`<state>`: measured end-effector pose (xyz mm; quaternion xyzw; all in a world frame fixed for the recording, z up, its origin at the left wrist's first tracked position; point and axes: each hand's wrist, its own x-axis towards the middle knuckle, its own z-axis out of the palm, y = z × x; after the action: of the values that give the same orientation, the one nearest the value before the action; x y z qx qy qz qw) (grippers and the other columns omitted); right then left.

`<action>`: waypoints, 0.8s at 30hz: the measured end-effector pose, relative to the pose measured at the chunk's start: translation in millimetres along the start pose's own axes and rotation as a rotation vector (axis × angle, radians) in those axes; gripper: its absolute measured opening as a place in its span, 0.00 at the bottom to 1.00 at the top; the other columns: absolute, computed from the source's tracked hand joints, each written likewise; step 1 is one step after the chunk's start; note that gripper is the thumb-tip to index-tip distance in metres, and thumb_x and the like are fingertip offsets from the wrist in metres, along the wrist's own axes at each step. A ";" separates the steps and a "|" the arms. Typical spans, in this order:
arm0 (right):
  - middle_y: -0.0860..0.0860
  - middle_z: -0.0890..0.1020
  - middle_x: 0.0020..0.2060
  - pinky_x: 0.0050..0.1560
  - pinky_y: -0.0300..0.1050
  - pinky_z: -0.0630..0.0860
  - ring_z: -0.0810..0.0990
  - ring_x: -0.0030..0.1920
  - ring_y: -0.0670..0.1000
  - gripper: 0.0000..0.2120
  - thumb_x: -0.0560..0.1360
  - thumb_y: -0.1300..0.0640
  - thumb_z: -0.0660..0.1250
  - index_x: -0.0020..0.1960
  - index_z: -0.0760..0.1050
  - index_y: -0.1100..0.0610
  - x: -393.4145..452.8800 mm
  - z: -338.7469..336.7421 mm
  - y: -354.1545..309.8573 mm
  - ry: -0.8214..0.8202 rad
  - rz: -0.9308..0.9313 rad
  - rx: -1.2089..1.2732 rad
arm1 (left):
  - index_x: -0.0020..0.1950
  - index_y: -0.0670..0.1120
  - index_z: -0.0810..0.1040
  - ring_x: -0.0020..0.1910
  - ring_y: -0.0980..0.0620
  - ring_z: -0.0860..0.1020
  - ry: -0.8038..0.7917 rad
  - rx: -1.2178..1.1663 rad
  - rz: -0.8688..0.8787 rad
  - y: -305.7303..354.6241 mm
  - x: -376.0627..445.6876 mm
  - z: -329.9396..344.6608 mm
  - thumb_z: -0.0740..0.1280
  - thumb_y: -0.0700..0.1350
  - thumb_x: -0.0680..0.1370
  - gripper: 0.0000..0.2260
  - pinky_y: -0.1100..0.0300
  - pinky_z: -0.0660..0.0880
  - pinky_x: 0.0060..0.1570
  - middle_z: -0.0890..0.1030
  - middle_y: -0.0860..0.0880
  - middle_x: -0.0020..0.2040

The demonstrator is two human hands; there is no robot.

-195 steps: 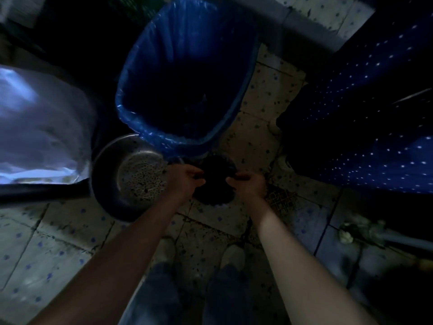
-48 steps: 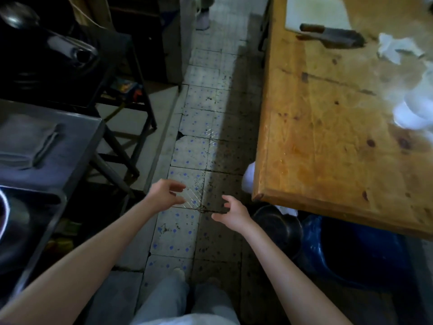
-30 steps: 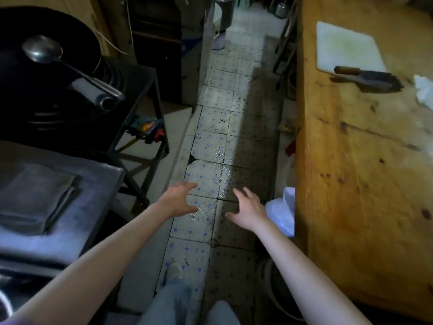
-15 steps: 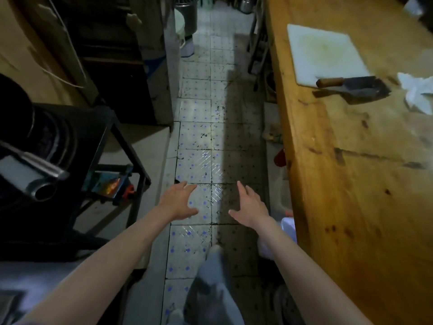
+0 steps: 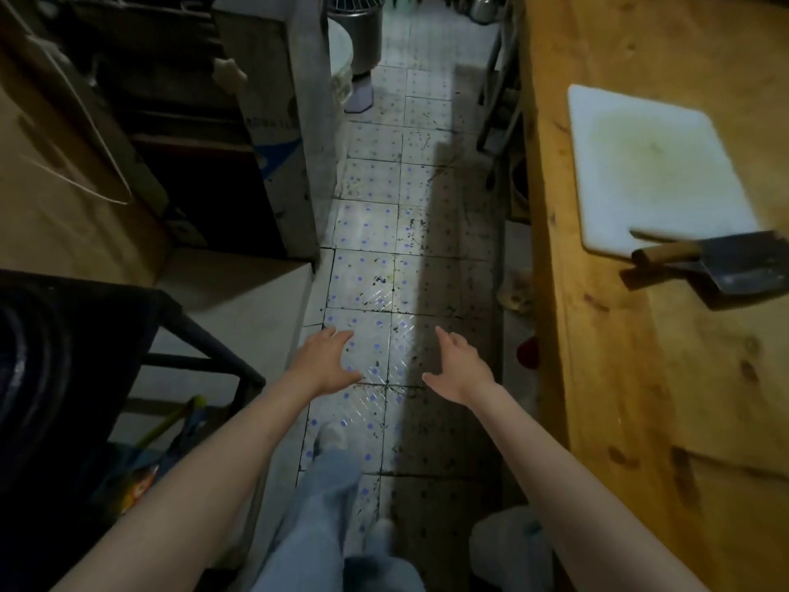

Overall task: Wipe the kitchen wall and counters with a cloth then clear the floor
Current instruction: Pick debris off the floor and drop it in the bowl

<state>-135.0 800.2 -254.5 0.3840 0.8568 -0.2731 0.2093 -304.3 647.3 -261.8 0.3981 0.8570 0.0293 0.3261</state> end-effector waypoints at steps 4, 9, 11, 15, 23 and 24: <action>0.56 0.58 0.74 0.67 0.58 0.68 0.62 0.72 0.60 0.39 0.74 0.50 0.67 0.77 0.48 0.52 64.8 -32.9 -11.8 -0.006 0.020 -0.017 | 0.76 0.49 0.57 0.74 0.44 0.58 -0.010 0.006 -0.011 -8.8 61.2 -35.6 0.69 0.56 0.73 0.36 0.53 0.60 0.70 0.58 0.45 0.76; 0.56 0.61 0.73 0.65 0.58 0.70 0.64 0.70 0.60 0.36 0.75 0.50 0.66 0.76 0.52 0.53 146.4 -73.4 -34.1 -0.021 0.046 -0.035 | 0.75 0.50 0.59 0.73 0.44 0.60 -0.048 -0.034 -0.020 -22.8 146.1 -84.5 0.69 0.58 0.72 0.36 0.51 0.62 0.70 0.60 0.46 0.75; 0.56 0.62 0.73 0.65 0.57 0.70 0.65 0.69 0.59 0.36 0.75 0.50 0.67 0.76 0.53 0.53 177.3 -87.7 -41.1 -0.023 0.043 -0.028 | 0.75 0.50 0.59 0.73 0.45 0.61 -0.067 0.004 -0.016 -24.2 178.5 -102.4 0.69 0.57 0.72 0.35 0.51 0.63 0.69 0.61 0.47 0.75; 0.56 0.63 0.72 0.64 0.57 0.71 0.66 0.69 0.59 0.35 0.74 0.51 0.66 0.76 0.53 0.53 235.7 -113.2 -45.9 -0.032 0.029 0.005 | 0.76 0.52 0.57 0.74 0.45 0.58 -0.103 0.059 -0.036 -22.3 240.0 -130.2 0.68 0.58 0.73 0.35 0.49 0.62 0.70 0.57 0.47 0.76; 0.56 0.65 0.70 0.63 0.59 0.71 0.67 0.67 0.59 0.36 0.73 0.48 0.67 0.75 0.54 0.51 373.8 -122.7 -18.6 -0.132 0.036 -0.069 | 0.77 0.52 0.53 0.75 0.43 0.56 -0.175 0.083 -0.086 -11.8 374.4 -129.7 0.67 0.58 0.74 0.36 0.49 0.60 0.71 0.53 0.47 0.78; 0.56 0.64 0.71 0.63 0.60 0.70 0.66 0.68 0.59 0.36 0.73 0.48 0.67 0.75 0.53 0.51 390.6 -118.6 -14.5 -0.147 0.038 -0.086 | 0.77 0.52 0.54 0.75 0.44 0.55 -0.184 0.072 -0.099 -11.2 390.1 -124.1 0.67 0.58 0.74 0.36 0.49 0.60 0.71 0.53 0.47 0.78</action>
<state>-405.0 1079.2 -381.5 0.3699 0.8426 -0.2595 0.2929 -567.5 939.2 -376.6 0.3679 0.8425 -0.0541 0.3899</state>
